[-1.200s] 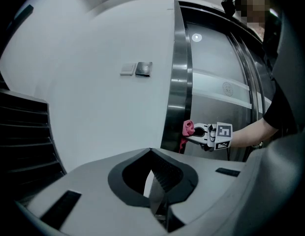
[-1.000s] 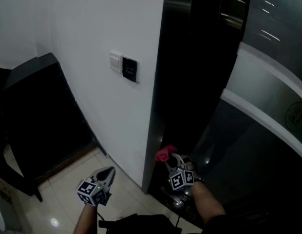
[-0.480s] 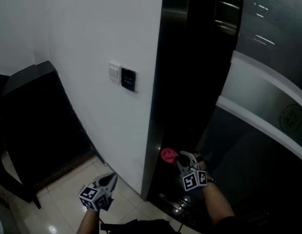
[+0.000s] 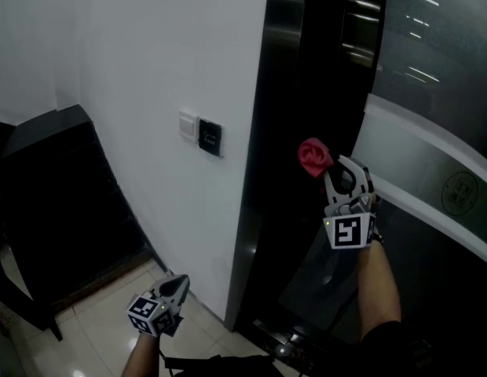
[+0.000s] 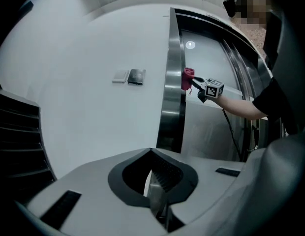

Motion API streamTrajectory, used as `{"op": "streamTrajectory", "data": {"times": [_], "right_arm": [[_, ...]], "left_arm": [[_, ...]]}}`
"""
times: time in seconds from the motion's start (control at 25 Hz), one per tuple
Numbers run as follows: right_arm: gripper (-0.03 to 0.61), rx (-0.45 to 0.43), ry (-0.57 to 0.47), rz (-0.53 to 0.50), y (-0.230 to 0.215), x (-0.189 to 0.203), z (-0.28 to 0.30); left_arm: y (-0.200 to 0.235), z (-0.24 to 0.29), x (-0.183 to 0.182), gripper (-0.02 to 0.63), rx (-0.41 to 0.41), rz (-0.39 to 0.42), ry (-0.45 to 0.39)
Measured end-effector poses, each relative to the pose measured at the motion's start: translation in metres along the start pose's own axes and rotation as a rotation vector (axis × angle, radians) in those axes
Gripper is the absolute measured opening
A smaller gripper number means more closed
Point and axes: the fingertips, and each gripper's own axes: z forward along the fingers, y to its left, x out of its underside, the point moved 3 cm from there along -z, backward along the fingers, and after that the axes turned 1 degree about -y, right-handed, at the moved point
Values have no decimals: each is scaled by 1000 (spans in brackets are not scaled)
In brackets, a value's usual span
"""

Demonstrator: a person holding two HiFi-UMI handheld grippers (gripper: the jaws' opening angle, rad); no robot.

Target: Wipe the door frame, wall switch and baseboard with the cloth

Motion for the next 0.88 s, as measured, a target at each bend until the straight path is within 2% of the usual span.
{"op": "streamTrajectory", "data": {"times": [0.08, 0.16, 0.36, 0.48, 0.64, 0.88], "right_arm": [[49, 28, -35, -15, -14, -13, 10], [49, 38, -21, -56, -22, -15, 18], [49, 78, 50, -106, -36, 17, 40], [49, 31, 99, -116, -23, 36, 53], [49, -69, 113, -158, 19, 49, 56], [49, -90, 111, -166, 35, 56, 51]], "left_arm": [[1, -1, -3, -9, -3, 1, -6], [1, -2, -5, -9, -6, 3, -11], [7, -8, -2, -9, -31, 7, -8], [11, -10, 2, -9, -47, 1, -1], [12, -14, 9, -9, -61, -5, 12], [14, -18, 10, -9, -79, 1, 23]]}}
